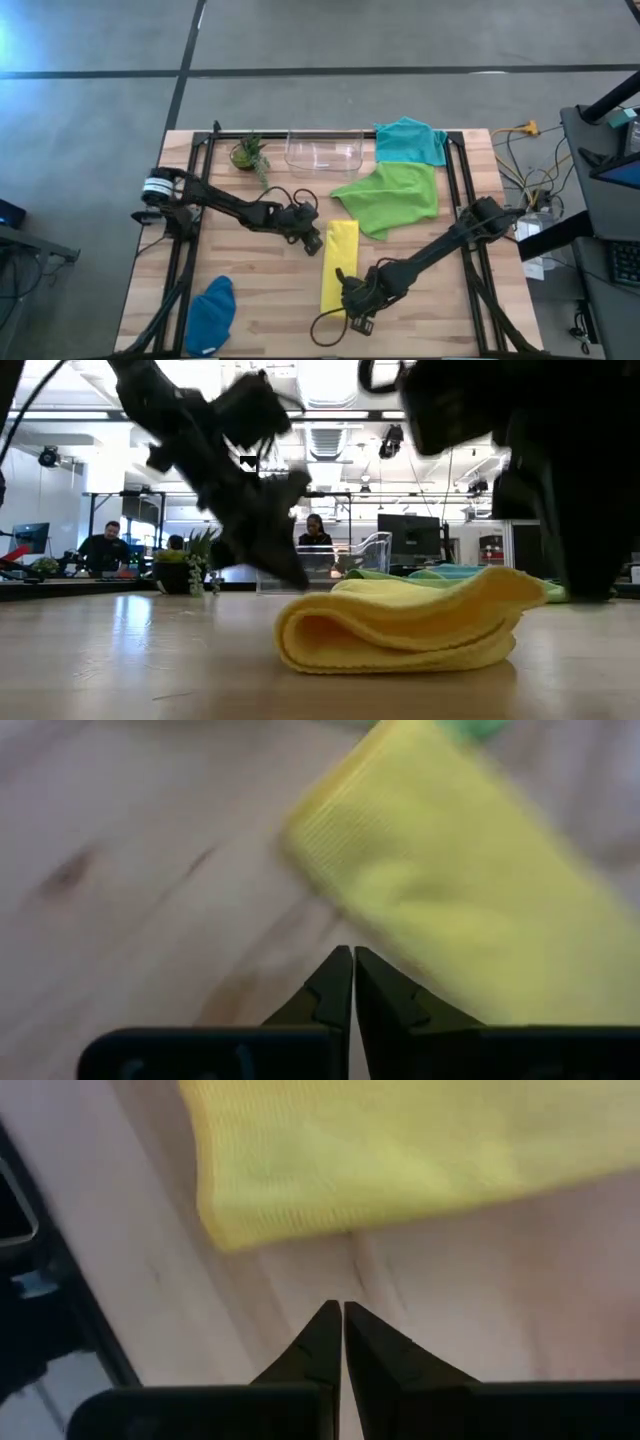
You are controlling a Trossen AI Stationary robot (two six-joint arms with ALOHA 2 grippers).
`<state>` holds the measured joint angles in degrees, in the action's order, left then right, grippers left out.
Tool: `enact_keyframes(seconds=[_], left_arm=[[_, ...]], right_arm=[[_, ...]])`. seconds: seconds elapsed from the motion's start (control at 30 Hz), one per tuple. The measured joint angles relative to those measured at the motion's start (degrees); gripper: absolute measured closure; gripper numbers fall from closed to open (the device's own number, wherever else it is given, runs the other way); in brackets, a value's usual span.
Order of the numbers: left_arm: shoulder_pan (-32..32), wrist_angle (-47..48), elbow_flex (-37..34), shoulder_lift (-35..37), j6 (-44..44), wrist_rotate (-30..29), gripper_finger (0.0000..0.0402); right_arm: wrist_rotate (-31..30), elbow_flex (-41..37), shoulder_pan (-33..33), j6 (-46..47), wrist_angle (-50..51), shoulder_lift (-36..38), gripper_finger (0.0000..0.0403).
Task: Fold microfiber towels
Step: Fold the yellow towel
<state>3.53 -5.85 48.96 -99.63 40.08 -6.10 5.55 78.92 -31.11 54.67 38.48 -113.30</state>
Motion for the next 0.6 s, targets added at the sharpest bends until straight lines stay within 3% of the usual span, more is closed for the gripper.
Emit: enact_keyframes(seconds=[0.23, 0.43, 0.6], left_arm=[[5.2, -0.5, 0.0, 7.4, 3.8, 9.9, 0.0401], [14.2, -3.6, -0.1, 9.2, 7.6, 10.3, 0.0402], [20.2, -10.5, -0.1, 8.2, 17.4, 6.8, 0.0402]], right_arm=[[-12.1, -4.8, -0.9, 1.9, 5.1, 9.4, 0.0392], [-18.8, -12.3, -1.0, 5.5, 2.6, 16.0, 0.0392], [-20.9, -21.0, -0.8, 5.6, -9.9, 20.0, 0.0392]])
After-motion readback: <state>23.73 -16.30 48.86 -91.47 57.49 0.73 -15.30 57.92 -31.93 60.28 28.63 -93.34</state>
